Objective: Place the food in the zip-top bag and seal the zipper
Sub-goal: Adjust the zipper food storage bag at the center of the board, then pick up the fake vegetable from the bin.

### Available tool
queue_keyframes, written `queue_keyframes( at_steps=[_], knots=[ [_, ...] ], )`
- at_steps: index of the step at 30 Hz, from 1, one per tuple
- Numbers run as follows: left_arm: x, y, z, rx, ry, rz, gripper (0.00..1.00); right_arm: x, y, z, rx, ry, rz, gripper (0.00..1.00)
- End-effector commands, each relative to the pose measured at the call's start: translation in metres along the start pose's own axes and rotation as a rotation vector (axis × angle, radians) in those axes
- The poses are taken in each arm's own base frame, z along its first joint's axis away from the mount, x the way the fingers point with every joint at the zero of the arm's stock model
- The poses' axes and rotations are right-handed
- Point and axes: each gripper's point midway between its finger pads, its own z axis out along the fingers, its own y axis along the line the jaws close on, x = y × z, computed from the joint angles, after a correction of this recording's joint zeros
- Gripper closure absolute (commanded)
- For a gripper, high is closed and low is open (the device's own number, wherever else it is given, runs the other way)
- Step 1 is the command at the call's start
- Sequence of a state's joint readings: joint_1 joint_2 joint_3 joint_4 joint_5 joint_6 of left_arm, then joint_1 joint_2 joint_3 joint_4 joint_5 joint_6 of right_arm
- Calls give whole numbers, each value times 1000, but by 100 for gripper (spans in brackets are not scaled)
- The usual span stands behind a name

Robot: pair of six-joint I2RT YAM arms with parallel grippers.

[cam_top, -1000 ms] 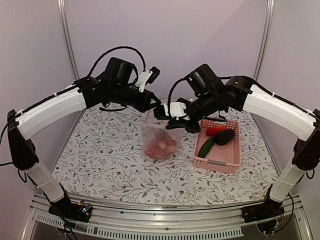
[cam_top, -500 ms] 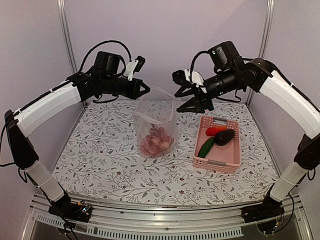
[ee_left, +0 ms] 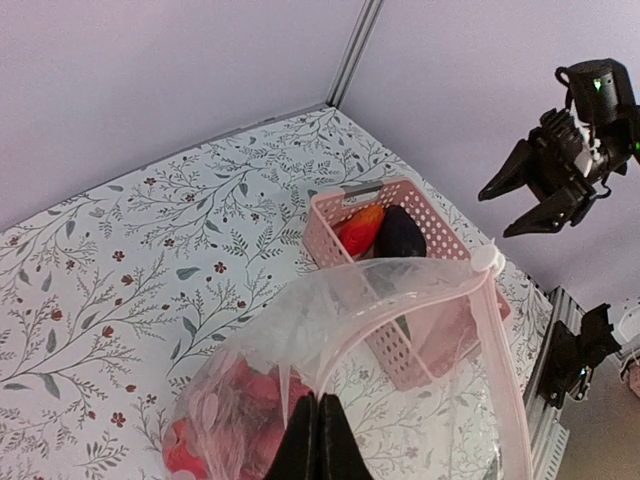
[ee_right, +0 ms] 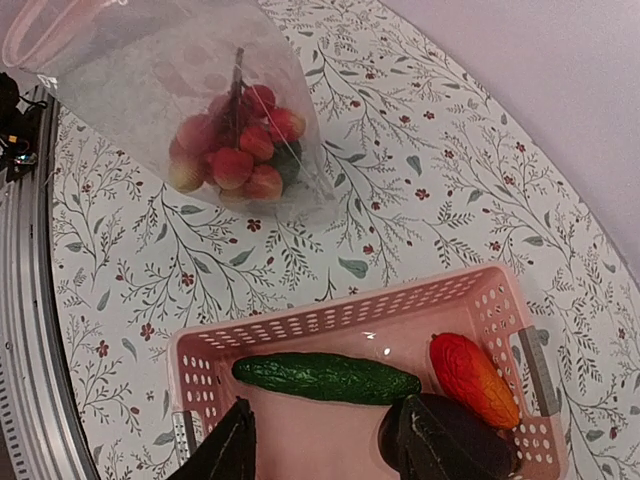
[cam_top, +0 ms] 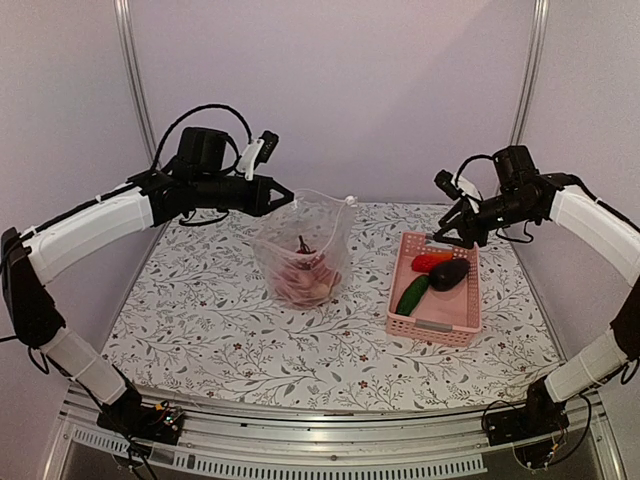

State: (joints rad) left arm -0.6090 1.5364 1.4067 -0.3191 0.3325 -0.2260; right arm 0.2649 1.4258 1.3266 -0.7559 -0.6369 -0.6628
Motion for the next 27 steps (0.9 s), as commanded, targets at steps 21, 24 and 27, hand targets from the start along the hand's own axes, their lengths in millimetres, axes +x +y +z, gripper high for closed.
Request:
queue_keyframes(
  at_steps=[21,24,27],
  knots=[
    [-7,-3,-10,40,-70,-14,100,139,-50,44,195,611,-375,21],
    [-7,-5,-10,48,-67,-16,100,144,-53,49,231,669,-466,21],
    [-5,-2,-9,34,-64,-12,100,149,-54,56,240,706,-512,21]
  ],
)
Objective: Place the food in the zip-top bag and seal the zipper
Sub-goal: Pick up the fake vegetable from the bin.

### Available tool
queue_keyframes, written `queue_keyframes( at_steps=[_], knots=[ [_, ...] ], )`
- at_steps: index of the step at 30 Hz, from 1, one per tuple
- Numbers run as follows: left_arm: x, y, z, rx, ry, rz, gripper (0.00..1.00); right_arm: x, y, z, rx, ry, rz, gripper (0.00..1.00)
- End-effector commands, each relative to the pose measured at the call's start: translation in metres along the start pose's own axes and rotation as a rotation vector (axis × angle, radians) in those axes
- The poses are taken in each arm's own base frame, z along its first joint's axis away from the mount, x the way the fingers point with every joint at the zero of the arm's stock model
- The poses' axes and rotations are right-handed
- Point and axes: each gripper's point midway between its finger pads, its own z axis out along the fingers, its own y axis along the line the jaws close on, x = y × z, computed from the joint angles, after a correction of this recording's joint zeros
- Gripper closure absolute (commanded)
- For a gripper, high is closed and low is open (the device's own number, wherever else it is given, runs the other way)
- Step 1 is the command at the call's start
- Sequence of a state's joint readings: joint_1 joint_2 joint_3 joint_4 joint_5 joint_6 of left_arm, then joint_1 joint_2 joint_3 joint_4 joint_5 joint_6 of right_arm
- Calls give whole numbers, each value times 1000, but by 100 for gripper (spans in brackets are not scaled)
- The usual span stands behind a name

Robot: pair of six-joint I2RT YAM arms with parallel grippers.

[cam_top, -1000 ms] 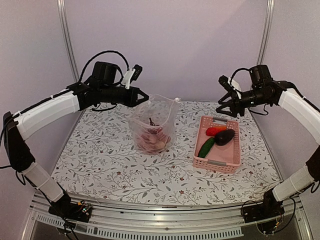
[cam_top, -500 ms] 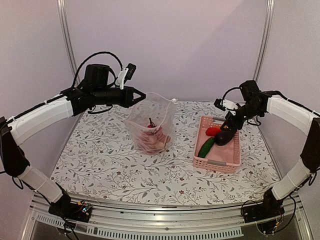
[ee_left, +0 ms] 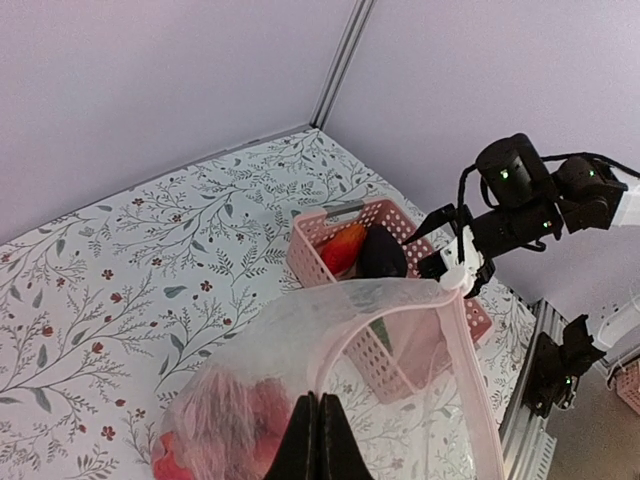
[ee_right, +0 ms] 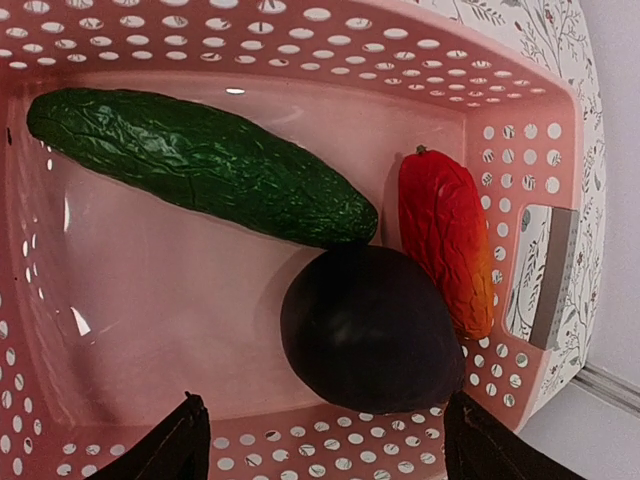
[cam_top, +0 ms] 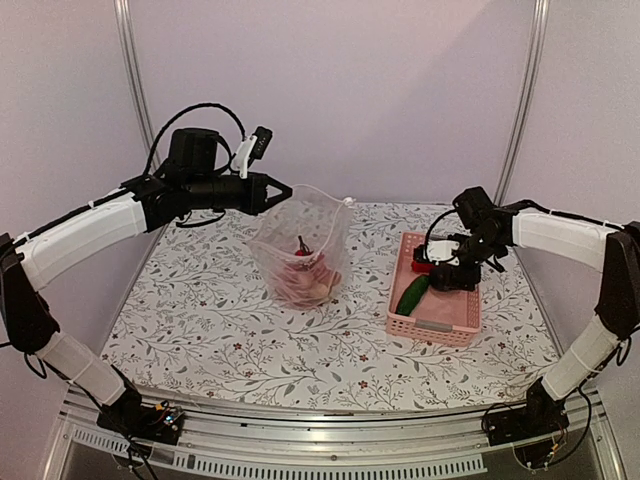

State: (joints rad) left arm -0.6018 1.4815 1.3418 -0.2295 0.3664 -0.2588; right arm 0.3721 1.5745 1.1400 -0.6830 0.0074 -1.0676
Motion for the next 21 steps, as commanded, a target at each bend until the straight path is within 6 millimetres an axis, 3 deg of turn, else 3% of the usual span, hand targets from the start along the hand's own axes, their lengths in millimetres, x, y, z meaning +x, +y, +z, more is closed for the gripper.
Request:
queue_keyframes(
  at_steps=[1,13,17,21],
  knots=[
    [3,6,2,-8,5,-2,100,8,-12,16,92,108,-121,21],
    [3,7,3,-9,8,-6,100,7,-17,52,191,181,-243,22],
    [5,10,4,-21,15,-6,100,9,-9,66,178,201,-264,23],
    [5,9,4,-17,14,-7,100,8,-11,71,181,207,-237,35]
  ],
)
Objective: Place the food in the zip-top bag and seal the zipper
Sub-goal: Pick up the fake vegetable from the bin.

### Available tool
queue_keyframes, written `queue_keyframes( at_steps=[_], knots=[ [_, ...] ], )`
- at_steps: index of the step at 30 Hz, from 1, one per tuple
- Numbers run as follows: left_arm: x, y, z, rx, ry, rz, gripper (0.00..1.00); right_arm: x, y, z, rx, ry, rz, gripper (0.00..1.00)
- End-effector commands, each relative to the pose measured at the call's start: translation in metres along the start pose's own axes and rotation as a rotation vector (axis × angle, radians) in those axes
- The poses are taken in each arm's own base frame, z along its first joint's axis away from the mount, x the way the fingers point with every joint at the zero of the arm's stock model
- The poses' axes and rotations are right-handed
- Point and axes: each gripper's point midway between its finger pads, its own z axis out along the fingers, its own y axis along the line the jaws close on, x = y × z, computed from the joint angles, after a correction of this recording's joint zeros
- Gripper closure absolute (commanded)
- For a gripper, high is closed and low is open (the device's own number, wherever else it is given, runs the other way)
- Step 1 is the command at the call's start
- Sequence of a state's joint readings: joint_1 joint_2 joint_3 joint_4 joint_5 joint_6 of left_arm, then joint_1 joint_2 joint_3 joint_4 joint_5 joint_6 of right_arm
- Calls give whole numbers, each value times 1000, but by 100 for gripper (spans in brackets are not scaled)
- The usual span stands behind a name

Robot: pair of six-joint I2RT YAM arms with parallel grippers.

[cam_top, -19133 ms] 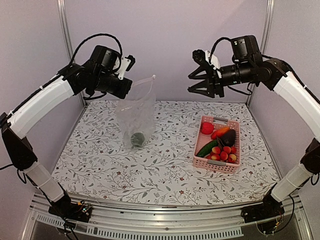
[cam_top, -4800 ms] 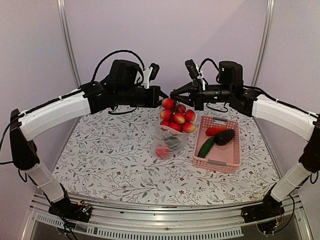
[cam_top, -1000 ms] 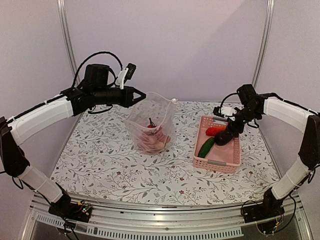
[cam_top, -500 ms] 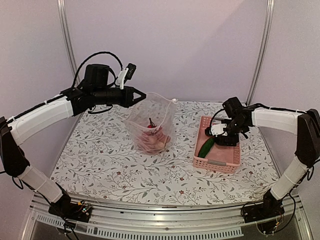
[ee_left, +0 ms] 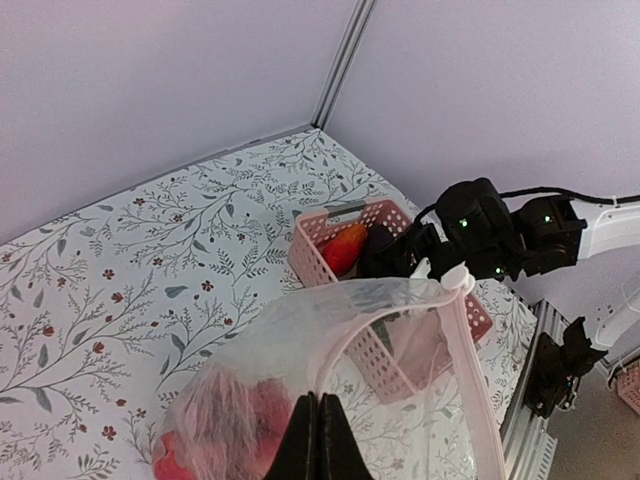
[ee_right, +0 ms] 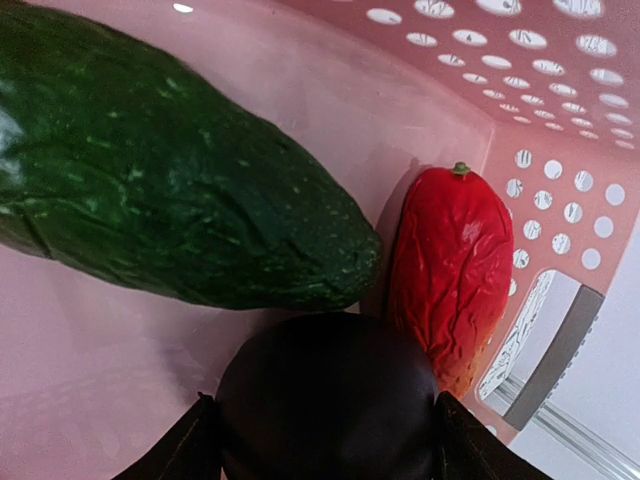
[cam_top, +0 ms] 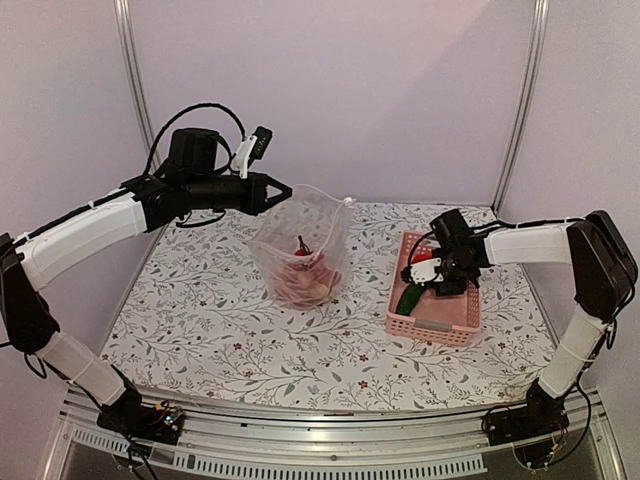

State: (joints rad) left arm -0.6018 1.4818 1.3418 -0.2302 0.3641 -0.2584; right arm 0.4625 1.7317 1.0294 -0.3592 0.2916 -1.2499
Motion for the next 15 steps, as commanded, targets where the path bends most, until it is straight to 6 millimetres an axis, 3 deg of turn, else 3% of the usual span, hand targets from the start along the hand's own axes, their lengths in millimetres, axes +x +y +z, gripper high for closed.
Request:
queue_keyframes(
  at_steps=[1,4,9,15],
  knots=[
    [5,10,4,-20,14,-6,100,-2,-3,7,19,15,29,39],
    [8,12,6,-25,23,-8,100,-3,-10,-7,43,-2,49,50],
    [9,12,8,-17,29,-16,100,-11,-27,-51,51,-97,118,63],
    [11,12,10,-15,34,-22,100,-42,-54,-132,37,-380,280,71]
  ],
)
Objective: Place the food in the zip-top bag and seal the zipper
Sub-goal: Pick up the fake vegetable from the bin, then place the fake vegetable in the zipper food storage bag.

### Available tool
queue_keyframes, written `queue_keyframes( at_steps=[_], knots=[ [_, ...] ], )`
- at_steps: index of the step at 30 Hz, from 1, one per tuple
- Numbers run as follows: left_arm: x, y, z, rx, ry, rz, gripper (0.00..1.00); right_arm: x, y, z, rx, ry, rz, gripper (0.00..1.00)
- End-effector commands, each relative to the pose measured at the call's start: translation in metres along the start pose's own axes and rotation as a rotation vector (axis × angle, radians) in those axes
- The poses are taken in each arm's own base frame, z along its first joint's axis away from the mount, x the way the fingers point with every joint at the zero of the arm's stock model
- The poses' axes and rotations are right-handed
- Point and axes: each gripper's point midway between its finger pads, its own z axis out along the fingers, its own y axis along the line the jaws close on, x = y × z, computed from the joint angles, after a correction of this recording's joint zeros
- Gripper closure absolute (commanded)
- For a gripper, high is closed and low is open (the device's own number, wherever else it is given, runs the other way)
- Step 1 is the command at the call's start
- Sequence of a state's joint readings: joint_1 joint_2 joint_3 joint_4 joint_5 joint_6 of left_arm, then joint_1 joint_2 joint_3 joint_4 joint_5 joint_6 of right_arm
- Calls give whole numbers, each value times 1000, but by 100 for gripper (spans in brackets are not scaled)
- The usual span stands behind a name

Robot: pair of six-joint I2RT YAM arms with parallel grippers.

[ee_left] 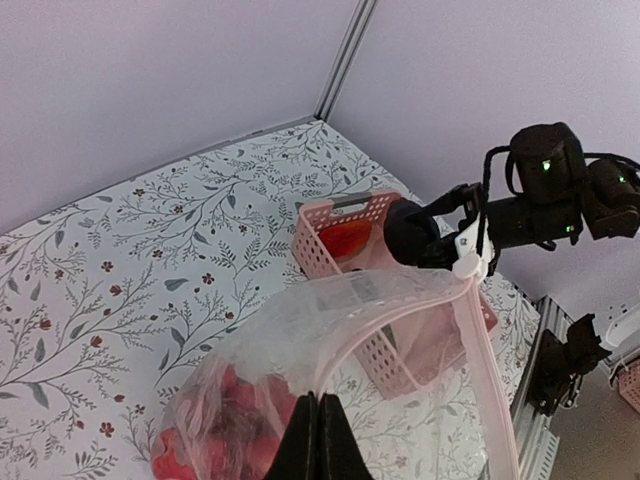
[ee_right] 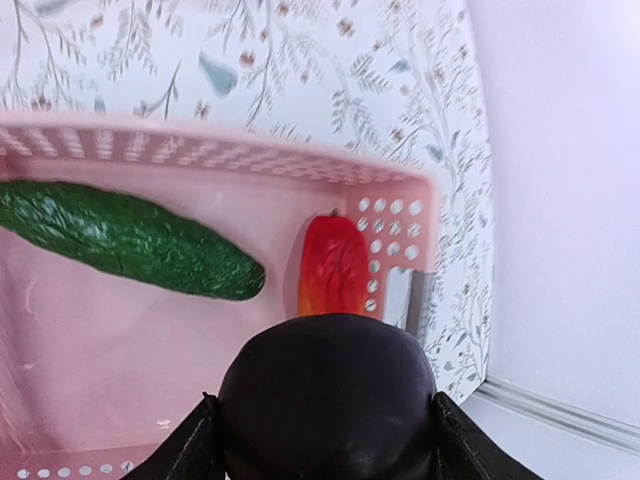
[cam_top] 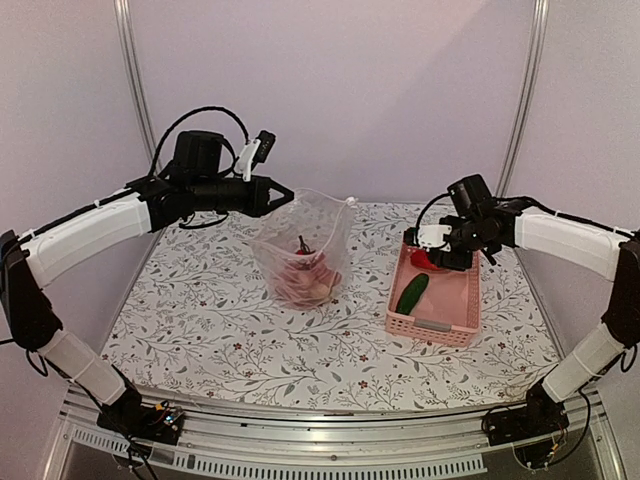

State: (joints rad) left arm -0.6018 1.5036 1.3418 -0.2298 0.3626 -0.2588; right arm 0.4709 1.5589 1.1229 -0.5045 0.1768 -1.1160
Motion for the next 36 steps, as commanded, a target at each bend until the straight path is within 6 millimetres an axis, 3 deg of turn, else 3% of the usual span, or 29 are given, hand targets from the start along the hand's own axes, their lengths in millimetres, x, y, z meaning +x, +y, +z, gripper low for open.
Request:
queue_keyframes(
  at_steps=[1,6,13,15,17,22,29,32,36],
  knots=[
    [5,8,4,-12,18,-15,100,-45,-17,-66,-45,-261,167,72],
    [9,13,7,-25,33,-14,100,-94,-33,-142,-145,-557,253,73],
    [9,17,7,-39,33,-5,100,-163,-56,-283,-378,-1069,232,73],
    [8,17,7,-34,34,-6,100,-176,-60,-315,-478,-1190,208,73],
    [9,17,7,-30,34,-2,100,-187,-66,-329,-563,-1274,195,74],
    [7,14,6,2,35,5,100,-211,-74,-330,-748,-1347,212,75],
    [3,4,3,63,13,13,100,-265,-64,-299,-807,-1296,236,77],
    [2,3,2,70,13,4,100,-287,-59,-275,-780,-1239,273,77],
    [2,6,1,54,8,11,100,-299,-59,-236,-727,-1142,347,76]
  ],
)
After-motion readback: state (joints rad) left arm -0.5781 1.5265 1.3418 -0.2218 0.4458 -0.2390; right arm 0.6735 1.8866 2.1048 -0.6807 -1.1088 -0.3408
